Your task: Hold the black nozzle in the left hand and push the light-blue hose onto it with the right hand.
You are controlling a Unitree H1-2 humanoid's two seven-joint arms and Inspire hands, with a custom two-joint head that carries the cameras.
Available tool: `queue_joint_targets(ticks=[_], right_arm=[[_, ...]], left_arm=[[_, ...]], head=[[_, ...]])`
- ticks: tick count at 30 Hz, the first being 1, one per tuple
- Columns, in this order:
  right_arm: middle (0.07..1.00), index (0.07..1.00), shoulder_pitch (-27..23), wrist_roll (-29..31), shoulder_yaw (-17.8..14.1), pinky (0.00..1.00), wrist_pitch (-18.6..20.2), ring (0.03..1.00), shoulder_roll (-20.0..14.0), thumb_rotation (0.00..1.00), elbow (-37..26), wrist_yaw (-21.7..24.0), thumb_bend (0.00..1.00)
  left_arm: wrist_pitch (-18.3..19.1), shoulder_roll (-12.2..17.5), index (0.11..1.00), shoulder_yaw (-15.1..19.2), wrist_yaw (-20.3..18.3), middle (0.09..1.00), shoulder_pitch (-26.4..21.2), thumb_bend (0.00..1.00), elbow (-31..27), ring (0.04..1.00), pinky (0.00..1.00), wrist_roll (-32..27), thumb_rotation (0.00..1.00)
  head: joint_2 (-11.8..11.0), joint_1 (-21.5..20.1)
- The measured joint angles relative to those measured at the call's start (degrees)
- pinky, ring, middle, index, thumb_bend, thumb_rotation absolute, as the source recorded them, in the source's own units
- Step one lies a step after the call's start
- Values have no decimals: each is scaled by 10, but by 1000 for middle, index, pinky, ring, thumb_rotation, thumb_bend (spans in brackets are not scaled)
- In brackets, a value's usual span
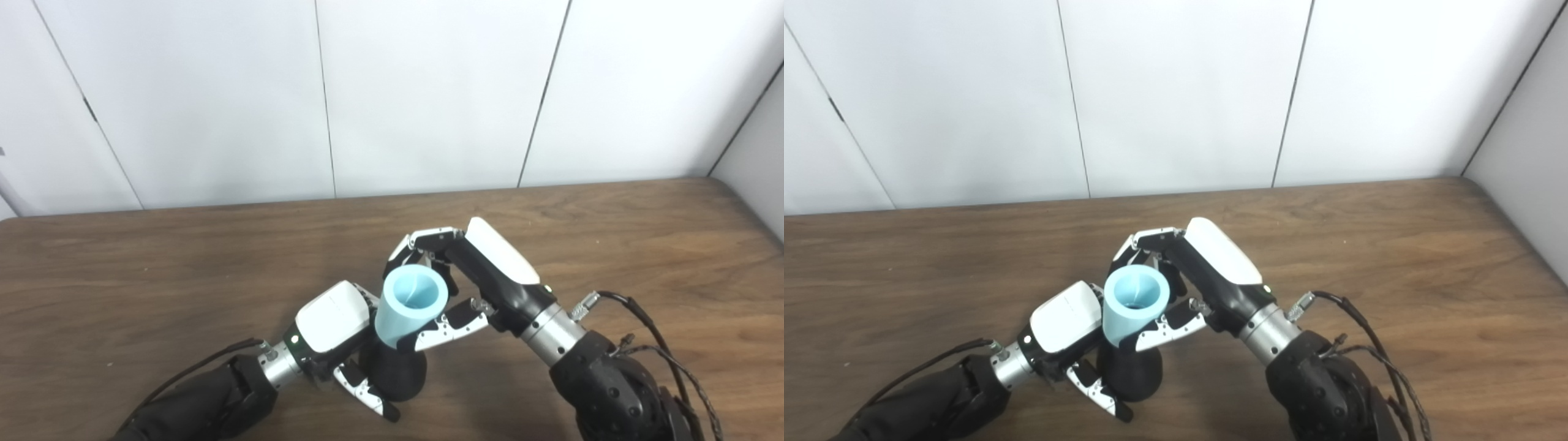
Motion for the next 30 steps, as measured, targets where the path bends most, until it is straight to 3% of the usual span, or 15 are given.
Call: queue_joint_targets(ticks=[19, 30], right_arm=[[431, 512, -6, -23, 17, 177, 0, 244, -3, 0, 0, -1, 525], [420, 516, -9, -31, 23, 161, 0, 226, -5, 0, 0, 6, 523]], left_arm=[[0, -1, 505, 14, -9, 395, 8, 515, -7, 259, 217, 10, 0], [1, -3, 496, 12, 10, 385, 8, 514, -7, 213, 178, 40, 0]], head=[[0, 0], [-2, -1]])
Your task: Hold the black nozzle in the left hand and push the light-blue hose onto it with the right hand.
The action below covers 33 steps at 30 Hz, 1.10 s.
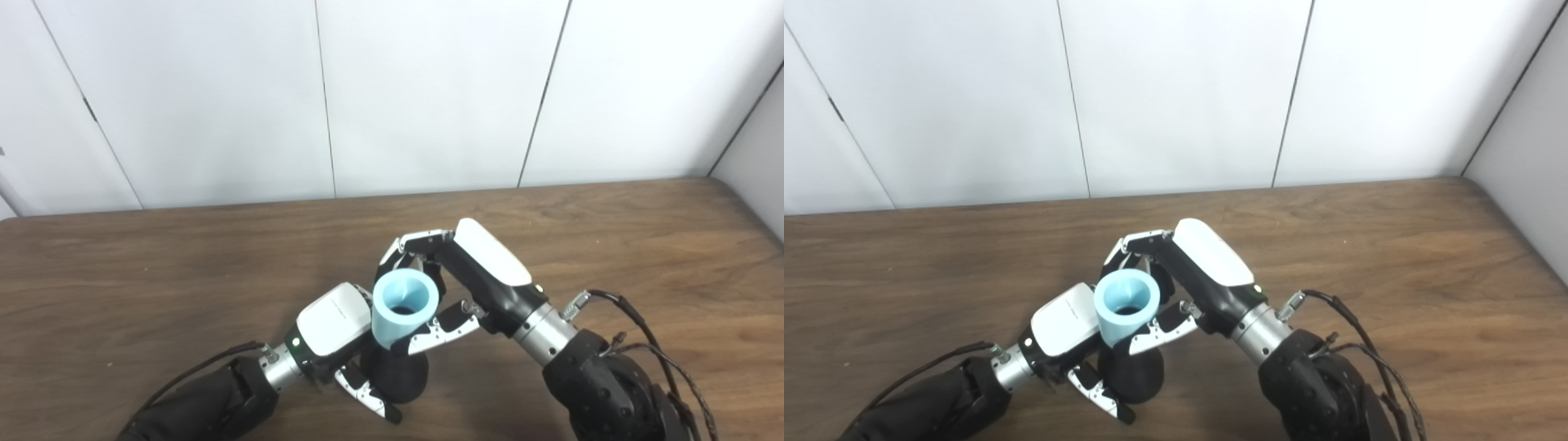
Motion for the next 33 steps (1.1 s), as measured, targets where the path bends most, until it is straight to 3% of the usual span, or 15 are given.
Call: queue_joint_targets(ticks=[1, 7, 10, 12, 13, 14, 17, 20, 25, 26, 32, 33], right_arm=[[421, 516, -1, -1, 0, 157, 0, 222, 0, 0, 0, 1, 523], [443, 509, -3, -2, -1, 150, 0, 221, -1, 0, 0, 10, 526], [449, 507, -4, -2, -1, 157, 2, 227, -1, 0, 0, 13, 526], [451, 506, -5, -2, -1, 183, 7, 252, -1, 0, -1, 15, 526], [452, 506, -6, -2, -1, 189, 10, 258, -1, 0, -1, 16, 526], [453, 506, -6, -2, -1, 191, 10, 261, -1, 0, -1, 17, 526], [443, 513, -6, -2, -1, 144, 13, 211, -1, 0, -2, 18, 525], [437, 517, -6, -2, -1, 138, 21, 205, 0, 0, -2, 21, 524], [416, 520, -5, -3, -1, 108, 25, 173, 0, 0, -2, 23, 522], [422, 519, -4, -3, -1, 109, 24, 173, 0, 0, -2, 23, 523], [446, 511, 3, -4, -1, 135, 18, 196, 0, 0, -2, 15, 526], [462, 501, 4, -4, -1, 195, 17, 271, 0, 0, -2, 13, 527]], left_arm=[[0, 0, 487, 0, 1, 427, 0, 519, 0, 207, 173, 2, 0], [0, -1, 498, 0, 8, 386, 0, 515, 0, 217, 177, 13, 0], [2, -2, 479, 0, 14, 462, 1, 524, 1, 209, 172, 21, 0], [3, -2, 492, -1, 20, 401, 0, 517, 2, 209, 170, 26, 0], [3, -2, 485, -1, 21, 435, 0, 521, 2, 209, 171, 27, 0], [3, -2, 492, -1, 21, 411, 0, 518, 2, 213, 173, 27, 0], [3, -2, 496, -1, 22, 387, 0, 515, 2, 211, 172, 29, 0], [3, -2, 481, -1, 23, 449, 1, 522, 2, 204, 170, 31, 0], [4, -2, 497, -1, 21, 389, 1, 515, 1, 227, 188, 31, 0], [4, -2, 488, -1, 21, 429, 1, 520, 1, 219, 183, 31, 0], [4, -2, 478, 0, 21, 471, 1, 524, 0, 202, 169, 31, 0], [4, -1, 477, 0, 21, 471, 1, 524, 0, 197, 165, 31, 0]], head=[[0, 0], [-2, -2], [-2, -3], [-2, -2], [-1, -2], [-1, -2], [1, -2], [2, -2], [2, 0], [2, 0], [2, -2], [1, -2]])
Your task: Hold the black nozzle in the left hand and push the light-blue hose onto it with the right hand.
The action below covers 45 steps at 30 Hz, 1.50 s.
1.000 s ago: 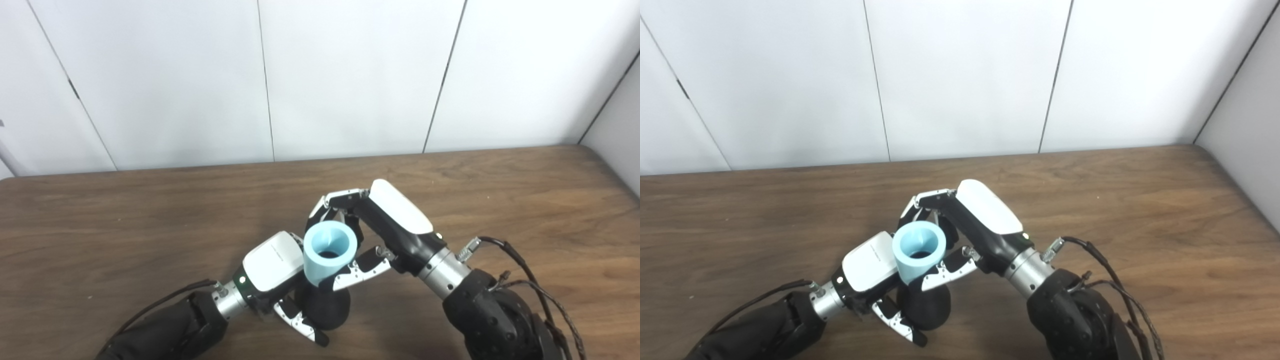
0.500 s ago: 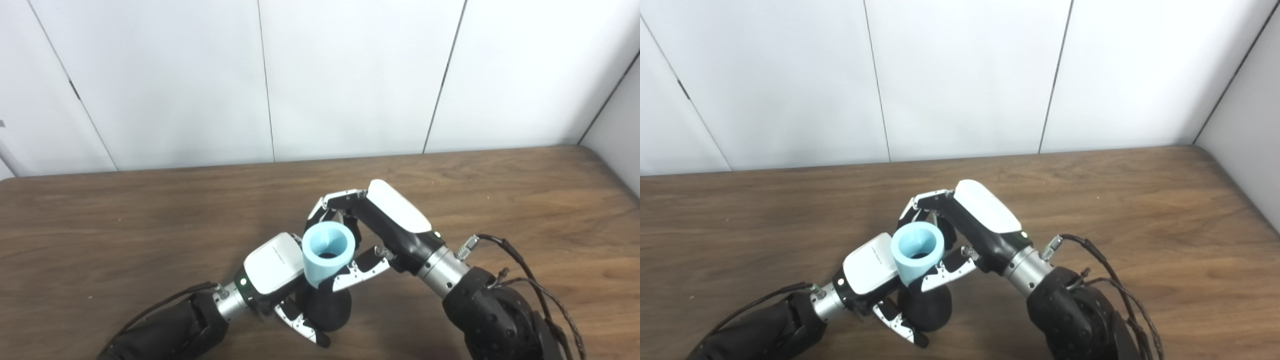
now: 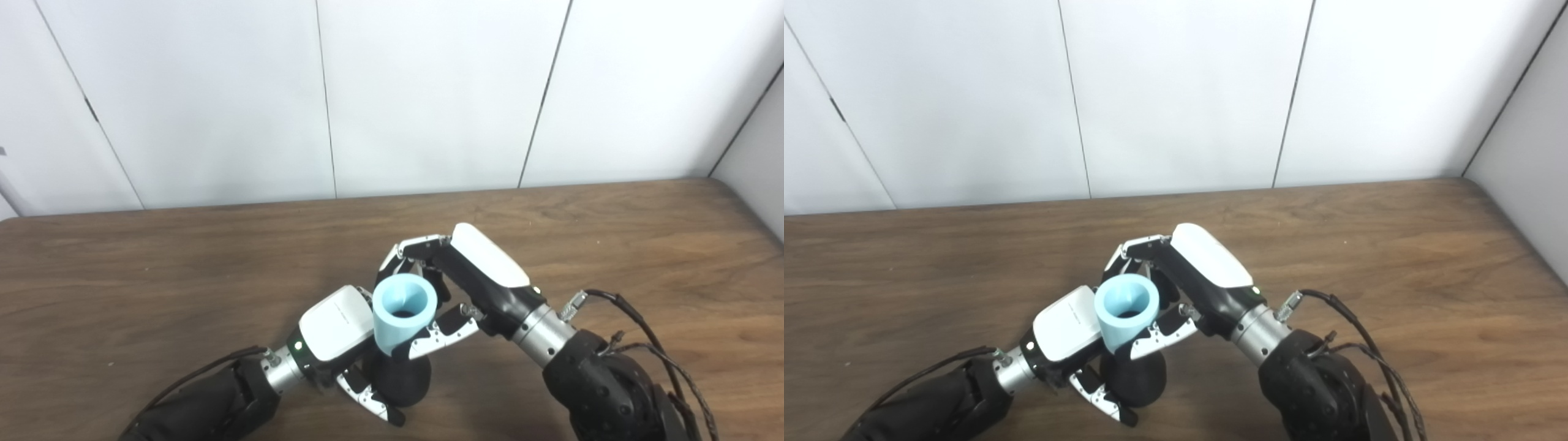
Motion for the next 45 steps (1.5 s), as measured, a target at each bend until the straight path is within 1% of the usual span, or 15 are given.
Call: queue_joint_targets(ticks=[2, 4, 5, 7, 12, 15, 16, 21, 23, 27, 31, 36, 41, 43, 45], right_arm=[[474, 496, 2, 1, -1, 269, -1, 354, 0, 0, 0, -2, 529], [551, 491, 5, 4, -3, 348, 2, 449, 0, 107, 0, -1, 522], [639, 626, 6, 8, -3, 449, 5, 558, 0, 185, -1, 0, 845], [705, 712, 6, 12, -3, 534, 15, 644, 0, 239, -2, 5, 961], [886, 901, 7, 16, -3, 733, 47, 837, -2, 351, -3, 26, 1000], [935, 952, 7, 22, -5, 794, 60, 891, -2, 371, -4, 31, 1000], [959, 974, 7, 23, -6, 821, 63, 914, -2, 386, -4, 32, 1000], [997, 1000, 7, 28, -7, 844, 68, 942, -2, 430, -4, 33, 1000], [999, 1000, 7, 28, -7, 843, 69, 944, -2, 438, -5, 33, 1000], [1000, 1000, 7, 26, -7, 817, 70, 944, -2, 434, -14, 34, 1000], [1000, 1000, 7, 37, -12, 910, 85, 993, -2, 404, -17, 38, 1000], [1000, 1000, 7, 74, -33, 983, 108, 1000, -18, 542, -29, 51, 1000], [1000, 1000, 7, 100, -75, 1000, 106, 1000, -52, 558, -35, 44, 1000], [1000, 1000, 11, 113, -94, 1000, 105, 1000, -66, 583, -32, 42, 1000], [1000, 1000, 17, 139, -116, 1000, 106, 1000, -78, 526, -27, 41, 1000]], left_arm=[[0, 0, 477, 0, 0, 471, 0, 524, 0, 199, 167, 0, 0], [0, 0, 478, 0, 0, 472, 0, 524, 0, 214, 178, 0, 0], [0, 0, 478, 0, 0, 472, 0, 524, 0, 212, 176, 0, 0], [0, 0, 478, 0, 2, 472, 0, 524, 0, 210, 175, 1, 0], [0, 0, 482, 0, 3, 454, 0, 522, 0, 212, 176, 3, 0], [0, 0, 496, -1, 3, 396, 0, 515, 0, 221, 181, 3, 0], [0, 0, 484, 0, 3, 447, 0, 521, 0, 215, 177, 3, 0], [0, 0, 478, 0, 3, 471, 0, 524, 0, 209, 174, 3, 0], [0, 0, 493, 0, 3, 408, 0, 517, 0, 217, 180, 3, 0], [0, 0, 498, 0, 3, 387, 0, 514, 0, 222, 185, 3, 0], [0, 0, 496, 0, 3, 384, 0, 514, 0, 214, 178, 3, 0], [0, -1, 491, 0, 2, 384, 0, 514, 0, 204, 171, 3, 0], [0, -1, 495, 0, 2, 384, 0, 514, 2, 206, 170, 3, 0], [0, -2, 481, 0, 2, 453, 0, 522, 2, 202, 166, 4, 0], [0, -2, 478, 0, 2, 467, 0, 524, 2, 201, 166, 5, 0]], head=[[0, 0], [0, 0], [0, 0], [0, 0], [0, 0], [-1, 2], [-1, 2], [-1, 2], [-1, 2], [-1, 2], [-1, 0], [-2, -3], [-4, -4], [-4, -4], [-4, -4]])
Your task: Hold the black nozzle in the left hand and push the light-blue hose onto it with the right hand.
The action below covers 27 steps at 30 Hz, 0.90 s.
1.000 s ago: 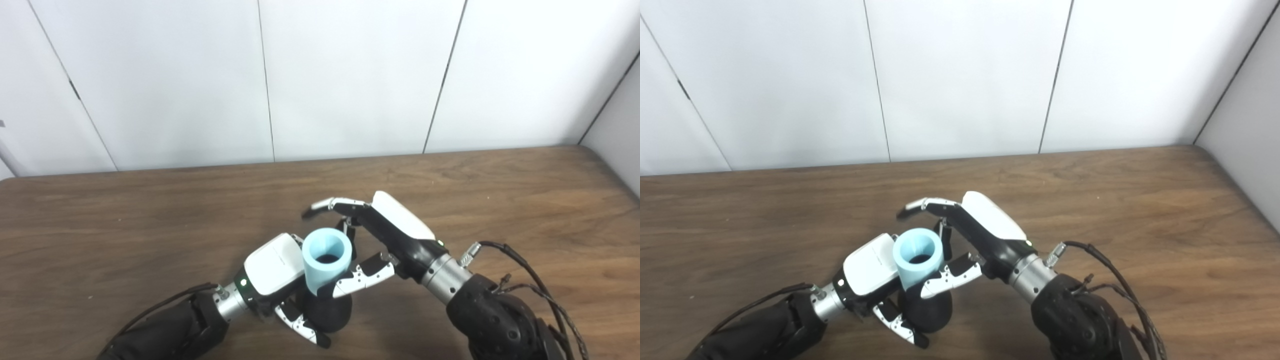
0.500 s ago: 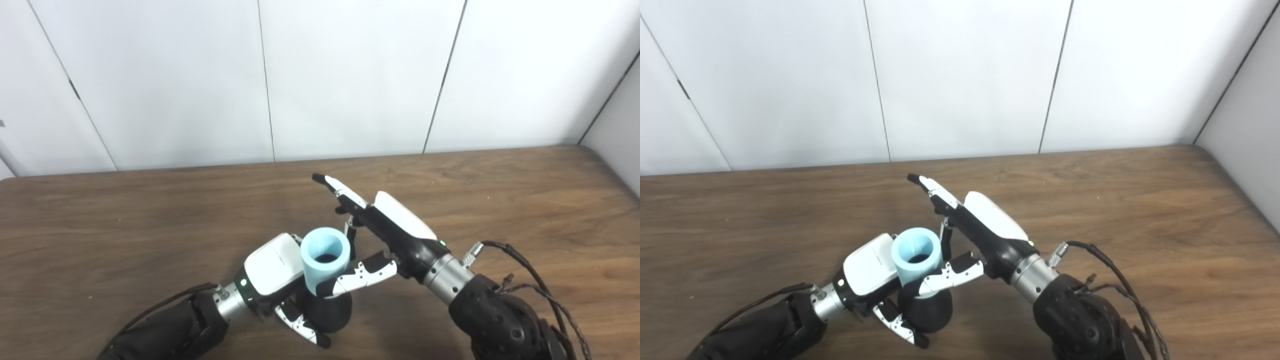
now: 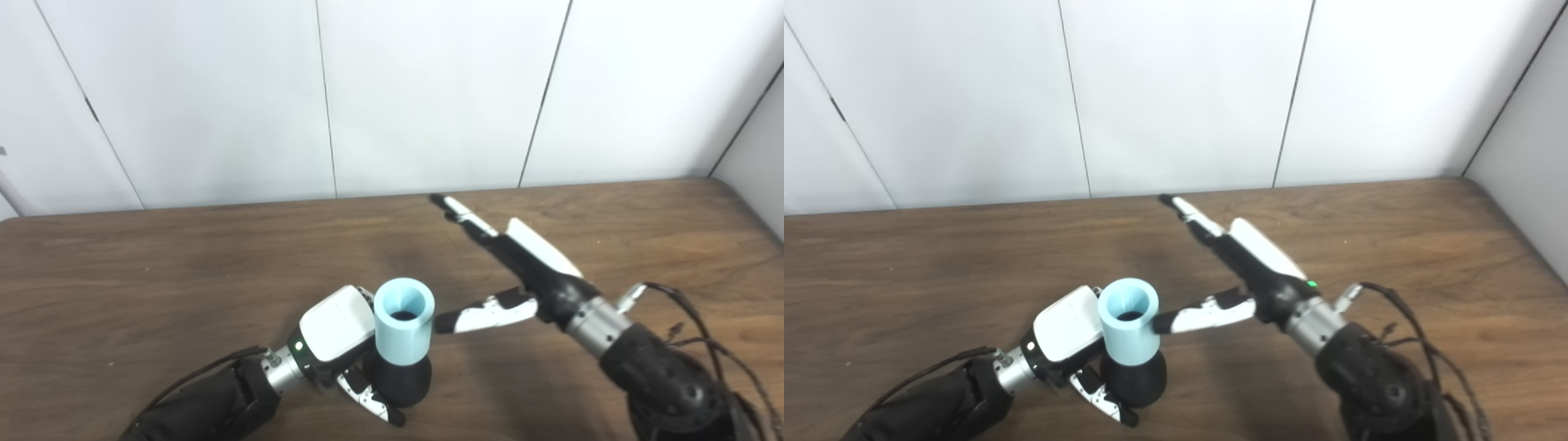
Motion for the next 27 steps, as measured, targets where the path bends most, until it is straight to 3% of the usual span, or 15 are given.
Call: queue_joint_targets(ticks=[3, 7, 10, 11, 12, 13, 15, 20, 25, 27], right_arm=[[1000, 990, 8, 56, -40, 950, 5, 1000, -6, 542, 16, 0, 1000], [898, 908, 4, 80, -43, 857, 12, 898, -46, 587, 15, 12, 1000], [829, 863, -11, 104, -51, 818, 24, 845, -89, 542, 13, 25, 1000], [837, 860, -17, 116, -59, 832, 23, 853, -98, 529, 13, 26, 1000], [855, 863, -22, 128, -70, 845, 18, 865, -101, 531, 13, 24, 1000], [861, 864, -24, 137, -79, 849, 2, 869, -99, 531, 14, 13, 1000], [945, 935, -22, 130, -76, 904, -31, 950, -91, 662, 11, -8, 1000], [996, 988, 7, 30, -26, 978, -129, 997, -59, 802, -26, -42, 995], [1000, 1000, 44, -72, 0, 1000, -221, 1000, -58, 964, -28, -58, 973], [1000, 1000, 53, -113, 13, 1000, -249, 1000, -59, 985, -28, -58, 968]], left_arm=[[0, 0, 495, 0, 0, 406, 0, 517, 1, 223, 183, 0, 0], [0, -1, 498, 0, 0, 388, 0, 515, 2, 234, 193, 0, 0], [0, -1, 480, 0, 1, 463, 0, 523, 3, 219, 179, 0, 0], [0, -1, 484, 0, 2, 424, 0, 519, 4, 210, 170, 0, 0], [0, -1, 480, 0, 3, 452, 0, 522, 5, 204, 166, 1, 0], [0, -1, 478, 0, 4, 461, 0, 523, 6, 202, 164, 1, 0], [0, -2, 499, 0, 4, 410, -1, 517, 6, 237, 193, 1, 0], [0, -3, 509, -4, 4, 402, -3, 515, 8, 257, 212, 0, 0], [0, -4, 503, -5, 3, 390, -4, 514, 9, 235, 196, 0, 0], [0, -3, 504, -5, 4, 390, -4, 514, 9, 236, 197, 0, 0]], head=[[-1, -2], [-2, -2], [-2, -1], [-1, -1], [-1, -1], [-1, -1], [-1, -2], [-1, -2], [-1, 0], [-2, -1]])
